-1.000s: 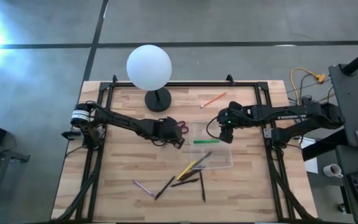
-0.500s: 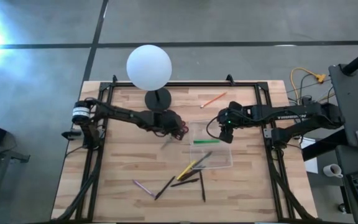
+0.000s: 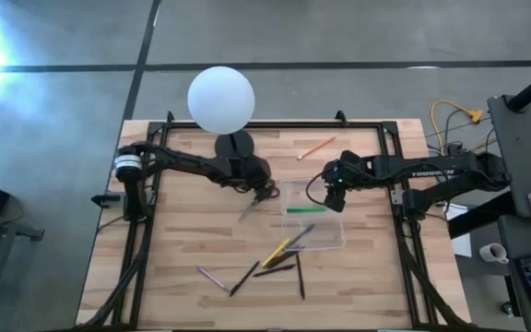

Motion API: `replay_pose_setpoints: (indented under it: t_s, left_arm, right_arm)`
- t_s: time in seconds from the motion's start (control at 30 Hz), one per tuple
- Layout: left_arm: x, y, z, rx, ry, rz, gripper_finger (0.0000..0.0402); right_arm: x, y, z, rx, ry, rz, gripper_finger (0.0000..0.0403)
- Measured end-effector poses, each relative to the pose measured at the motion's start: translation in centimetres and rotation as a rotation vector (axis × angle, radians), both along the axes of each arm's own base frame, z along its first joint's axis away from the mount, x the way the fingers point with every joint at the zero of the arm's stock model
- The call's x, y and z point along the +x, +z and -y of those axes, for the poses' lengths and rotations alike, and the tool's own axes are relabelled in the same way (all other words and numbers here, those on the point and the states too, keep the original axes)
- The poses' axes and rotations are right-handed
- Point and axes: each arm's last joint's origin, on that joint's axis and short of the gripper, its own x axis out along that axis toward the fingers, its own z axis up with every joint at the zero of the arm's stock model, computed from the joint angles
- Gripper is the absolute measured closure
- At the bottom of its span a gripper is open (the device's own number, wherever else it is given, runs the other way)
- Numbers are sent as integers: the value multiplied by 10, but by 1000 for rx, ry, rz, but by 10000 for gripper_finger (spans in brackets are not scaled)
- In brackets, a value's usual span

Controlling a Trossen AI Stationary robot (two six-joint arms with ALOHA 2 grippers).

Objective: Pick & place school supplies into a supply box
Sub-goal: Put the black scissors into the supply box

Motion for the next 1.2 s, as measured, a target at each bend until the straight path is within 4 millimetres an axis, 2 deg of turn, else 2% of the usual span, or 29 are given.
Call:
replay_pose_setpoints:
  t_s: [0.23,0.37,0.5,0.83,1.03,1.2]
  left_arm:
    - [6,-22,-1,7,10,-42,222]
    - [6,-26,-1,4,15,-51,229]
    - [6,-27,-1,19,24,-58,263]
    - [1,-33,-1,16,27,-89,384]
    - [-1,-35,4,-9,26,-97,387]
    - [-3,-23,16,-13,3,-72,394]
  right_arm:
    - [0,0,0,6,-12,4,243]
    - [0,0,0,11,-22,6,243]
    - [-1,0,0,11,-22,2,243]
    - [-6,-3,-1,17,-22,-63,243]
    - [-10,-5,-1,24,-32,-106,243]
    - [-10,-5,-1,27,-38,-103,243]
